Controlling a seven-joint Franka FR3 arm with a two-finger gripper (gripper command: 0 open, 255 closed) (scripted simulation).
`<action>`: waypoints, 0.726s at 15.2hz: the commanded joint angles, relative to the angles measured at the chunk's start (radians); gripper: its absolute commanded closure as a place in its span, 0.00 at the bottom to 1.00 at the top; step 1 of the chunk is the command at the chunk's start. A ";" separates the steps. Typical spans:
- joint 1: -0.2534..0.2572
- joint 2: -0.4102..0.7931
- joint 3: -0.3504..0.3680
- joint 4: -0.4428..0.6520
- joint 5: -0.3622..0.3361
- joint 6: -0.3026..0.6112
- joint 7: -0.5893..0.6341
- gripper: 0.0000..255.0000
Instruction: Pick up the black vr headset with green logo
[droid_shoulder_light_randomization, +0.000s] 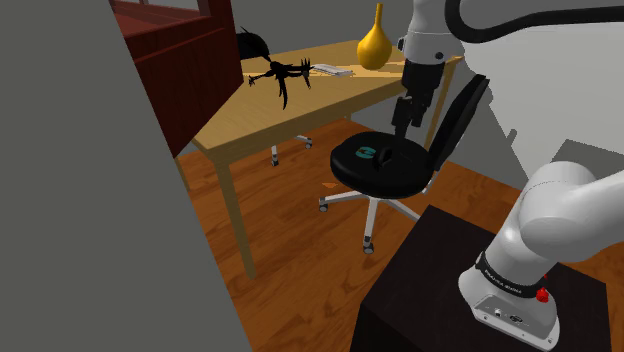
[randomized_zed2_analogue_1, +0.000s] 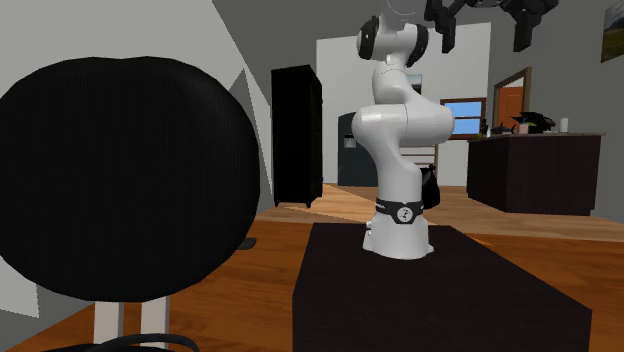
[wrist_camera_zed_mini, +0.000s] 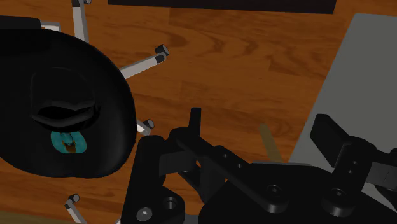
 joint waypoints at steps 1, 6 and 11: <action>0.000 0.000 0.000 0.000 0.000 0.000 0.000 0.00; -0.038 0.084 -0.067 -0.058 -0.052 0.131 -0.073 0.00; -0.076 0.203 -0.133 -0.085 -0.098 0.267 -0.143 0.00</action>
